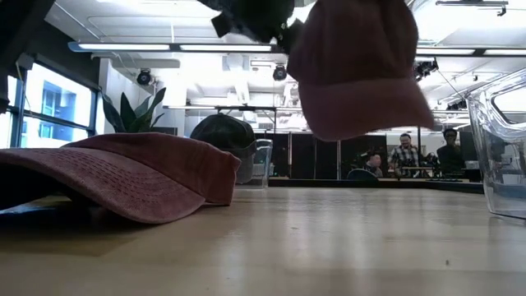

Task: Pick & Place hat
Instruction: Put the top right red cap into the bottom transparent bin

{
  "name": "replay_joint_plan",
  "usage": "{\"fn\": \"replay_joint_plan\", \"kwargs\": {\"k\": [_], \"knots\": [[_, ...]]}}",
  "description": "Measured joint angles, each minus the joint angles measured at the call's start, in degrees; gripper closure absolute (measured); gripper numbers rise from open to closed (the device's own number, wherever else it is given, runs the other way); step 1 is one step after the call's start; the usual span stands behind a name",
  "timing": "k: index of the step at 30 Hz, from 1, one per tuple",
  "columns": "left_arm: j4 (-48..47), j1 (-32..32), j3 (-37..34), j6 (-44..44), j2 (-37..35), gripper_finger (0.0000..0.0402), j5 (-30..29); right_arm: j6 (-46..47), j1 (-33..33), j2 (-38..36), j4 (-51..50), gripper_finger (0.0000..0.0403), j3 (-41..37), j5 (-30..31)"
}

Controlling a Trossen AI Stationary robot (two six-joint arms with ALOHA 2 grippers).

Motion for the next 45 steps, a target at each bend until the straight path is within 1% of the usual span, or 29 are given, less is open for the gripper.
{"fn": "replay_joint_plan", "kwargs": {"k": [2,4,6,9,11,12,14,16,19,23,25,28,29,30,31,33,36,38,42,45], "knots": [[-1.57,0.41,0.05,2.57,-0.08,0.0175,-0.41,0.47,0.36,-0.28,-0.03,0.0386,0.0,-0.05],[-3.09,0.49,0.23,2.9,-0.47,0.0173,-3.13,0.5,1.04,-0.8,-0.12,0.0393,0.02,-0.04],[-5.46,1.09,0.09,2.92,-1.72,0.0172,-6.78,-0.17,1.81,-1.54,-2.43,0.0397,1.34,0.42],[-7.05,1.3,0.27,2.81,-4.01,0.0172,-12.81,-0.43,3.63,-2.36,-7.43,0.0393,5.91,2.61],[-9.68,1.26,0.23,2.71,-5.31,0.0172,-16.27,-0.28,5.22,-2.6,-13.06,0.0395,10.02,5.03],[-10.48,1.17,0.23,2.71,-5.64,0.0172,-17.11,0.14,6.08,-2.62,-16.33,0.0397,12.11,5.93],[-12.53,1.06,0.22,2.7,-6.16,0.0172,-17.04,1.84,8.19,-2.62,-22.7,0.0398,15.67,7.22],[-16.07,1.06,0.16,2.86,-6.96,0.0172,-15.2,4.95,10.45,-2.62,-27.23,0.0396,18.14,8.03],[-18.86,0.28,0.24,3.14,-7.37,0.0172,-14.33,12.47,14.63,-2.94,-31.5,0.0397,19.79,8.22],[-20.63,-0.93,0.1,2.85,-7.07,0.0172,-15.22,22.92,22.03,-3.37,-33.96,0.0398,19.78,9.7],[-21.07,-1.31,0.16,2.68,-7.15,0.0172,-16.07,25.19,26.59,-3.37,-34.87,0.0399,19.78,12.22],[-21.03,-1.99,0.16,1.81,-7.15,0.0172,-16.89,25.61,32.62,-3.18,-34.29,0.0399,19.78,15.25],[-21.04,-2.13,0.16,1.48,-7.15,0.0172,-16.96,27.09,34.3,-3.0,-34.21,0.0399,19.78,16.9],[-21.05,-2.45,0.16,1.25,-7.15,0.0172,-16.94,30.57,35.89,-2.93,-34.96,0.0399,19.78,19.75],[-21.1,-2.46,0.16,0.78,-7.15,0.0172,-16.96,35.25,37.37,-2.87,-37.0,0.04,19.78,22.56],[-21.05,-2.48,0.16,0.02,-7.15,0.0172,-17.0,41.59,39.95,-2.79,-42.52,0.04,19.69,27.07],[-21.05,-2.46,0.16,-0.19,-7.15,0.0172,-17.01,48.02,44.27,-3.14,-43.96,0.04,17.52,31.27],[-21.03,-2.42,0.16,-0.59,-7.15,0.0172,-17.11,50.6,45.9,-3.46,-41.93,0.04,14.64,31.7],[-21.03,-2.44,0.16,-1.19,-7.15,0.0172,-17.15,55.75,47.08,-4.9,-33.95,0.0401,7.99,31.84],[-20.93,-2.36,0.16,-1.23,-7.15,0.0172,-17.15,57.51,47.57,-5.86,-26.76,0.0401,3.41,30.9]]}}
